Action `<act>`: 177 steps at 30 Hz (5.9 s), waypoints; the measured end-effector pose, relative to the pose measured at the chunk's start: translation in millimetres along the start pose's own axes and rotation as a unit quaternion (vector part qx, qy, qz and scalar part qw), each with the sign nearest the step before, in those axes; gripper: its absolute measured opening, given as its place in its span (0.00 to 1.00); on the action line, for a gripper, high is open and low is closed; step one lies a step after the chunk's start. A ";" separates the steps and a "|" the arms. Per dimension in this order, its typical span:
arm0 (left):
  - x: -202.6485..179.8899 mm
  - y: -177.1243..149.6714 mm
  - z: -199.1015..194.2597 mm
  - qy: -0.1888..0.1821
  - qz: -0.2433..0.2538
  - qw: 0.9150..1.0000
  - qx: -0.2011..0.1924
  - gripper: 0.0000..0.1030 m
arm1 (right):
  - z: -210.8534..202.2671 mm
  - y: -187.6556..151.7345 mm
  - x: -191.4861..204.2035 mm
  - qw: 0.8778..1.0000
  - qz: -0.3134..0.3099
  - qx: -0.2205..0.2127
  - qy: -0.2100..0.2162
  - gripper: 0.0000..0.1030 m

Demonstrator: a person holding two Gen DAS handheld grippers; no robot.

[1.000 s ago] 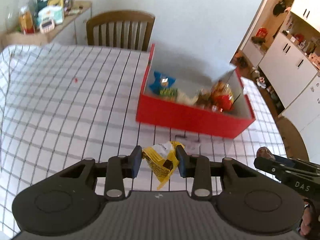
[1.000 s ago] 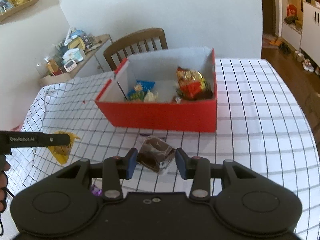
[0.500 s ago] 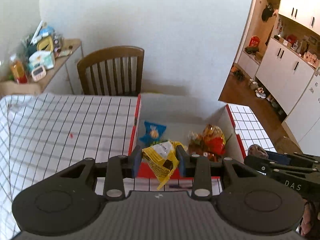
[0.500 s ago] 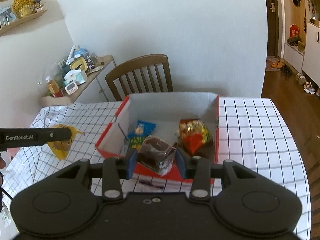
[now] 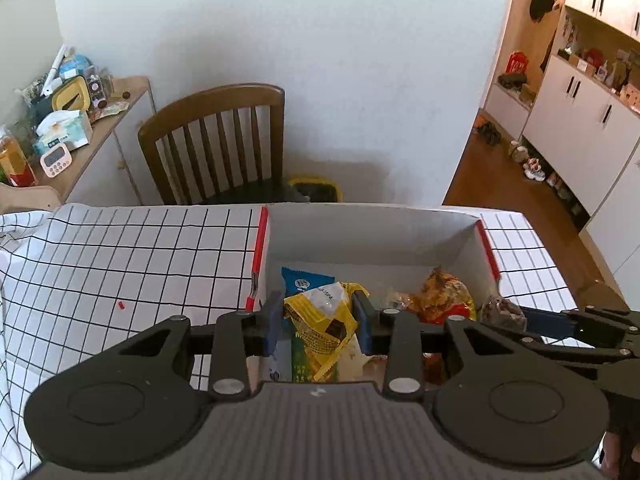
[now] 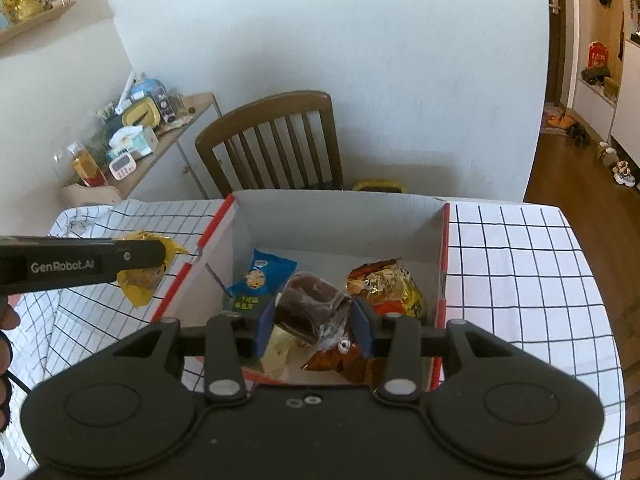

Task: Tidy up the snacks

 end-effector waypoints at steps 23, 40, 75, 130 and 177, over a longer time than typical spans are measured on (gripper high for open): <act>18.0 -9.5 106.4 0.019 0.006 0.996 0.089 0.34 | 100.1 -15.0 27.5 0.993 -0.068 0.096 -0.020 0.39; 20.7 -27.1 128.9 0.021 -0.009 0.992 0.125 0.53 | 114.2 -25.1 29.8 0.989 -0.090 0.112 -0.043 0.40; 0.4 -30.4 -28.3 -0.028 0.005 1.000 0.012 0.72 | -18.7 -15.2 28.2 0.998 -0.053 0.012 0.012 1.00; 54.1 -249.7 -6.6 -0.003 -0.106 0.977 0.183 0.76 | 76.2 -145.7 69.3 0.989 -0.041 0.135 -0.036 0.92; 75.0 -248.1 -25.4 -0.059 -0.202 0.964 0.160 0.05 | -9.2 -171.7 36.5 0.995 -0.023 0.095 -0.008 0.55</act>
Point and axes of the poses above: each gripper's, at about its wrist camera, not at the fingertips, and z roughly the way its jaws point, x to its left, y to its top, the point moved 7 cm from there along z, roughly the way its jaws point, and after that the axes turned 14 degrees about -y, right-handed, at the moved point
